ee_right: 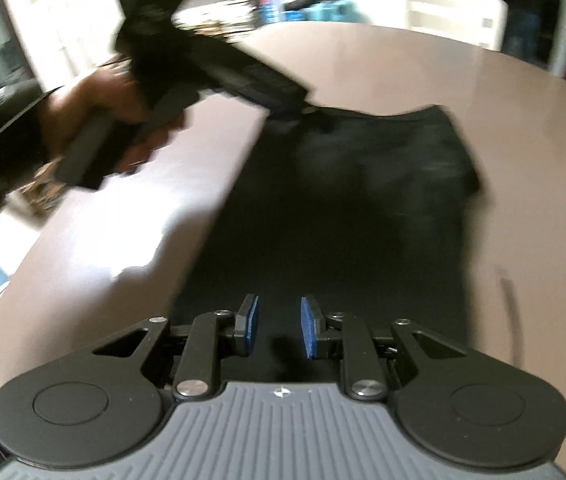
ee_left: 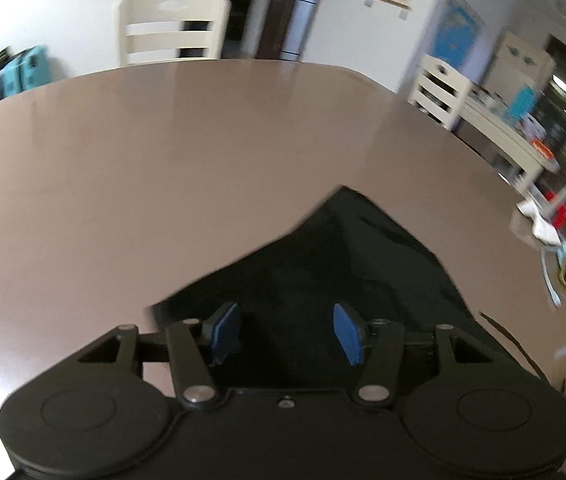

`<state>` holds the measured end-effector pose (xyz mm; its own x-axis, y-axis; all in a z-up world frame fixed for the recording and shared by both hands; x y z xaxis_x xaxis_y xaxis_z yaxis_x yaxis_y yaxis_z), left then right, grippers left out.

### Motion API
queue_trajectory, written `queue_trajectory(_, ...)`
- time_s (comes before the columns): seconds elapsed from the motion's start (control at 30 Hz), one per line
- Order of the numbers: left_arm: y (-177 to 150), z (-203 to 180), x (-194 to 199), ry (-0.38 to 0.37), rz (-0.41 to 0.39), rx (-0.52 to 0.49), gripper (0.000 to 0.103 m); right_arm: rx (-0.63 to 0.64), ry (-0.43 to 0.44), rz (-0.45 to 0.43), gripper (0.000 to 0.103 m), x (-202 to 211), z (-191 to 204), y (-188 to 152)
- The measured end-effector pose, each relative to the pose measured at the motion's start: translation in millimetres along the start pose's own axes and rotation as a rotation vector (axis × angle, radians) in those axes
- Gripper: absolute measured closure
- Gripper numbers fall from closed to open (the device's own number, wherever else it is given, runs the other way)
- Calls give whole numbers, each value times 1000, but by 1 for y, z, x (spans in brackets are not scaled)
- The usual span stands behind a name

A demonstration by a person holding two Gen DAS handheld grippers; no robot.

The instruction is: Fold clothes

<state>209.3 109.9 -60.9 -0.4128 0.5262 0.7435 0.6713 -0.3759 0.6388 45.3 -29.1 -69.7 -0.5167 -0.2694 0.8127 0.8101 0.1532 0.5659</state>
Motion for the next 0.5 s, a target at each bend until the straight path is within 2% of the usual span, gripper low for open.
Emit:
queue_trajectory(0.2, 15, -42, -29, -101, 19, -97, 51, -51, -63, 1, 80, 6, -19, -6)
queue_trajectory(0.33, 15, -59, -48, -116, 65, -157, 51, -64, -90, 32, 80, -1, -25, -15)
queue_trajectory(0.5, 19, -61, -53, -107, 65, -175, 51, -26, -101, 25, 78, -1, -18, -21)
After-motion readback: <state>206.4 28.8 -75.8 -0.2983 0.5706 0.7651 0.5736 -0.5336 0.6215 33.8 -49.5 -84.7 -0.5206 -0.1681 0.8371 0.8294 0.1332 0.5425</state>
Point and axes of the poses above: each gripper's, at about its wrist camera, not at the fingertips, and x roughly against the way its jaws point, z to its left, y to its top, the point moved 1 cm from there along -x, roughly the way its jaws point, and after that the axes turned 2 degrees about y, right-handed, at the moved point
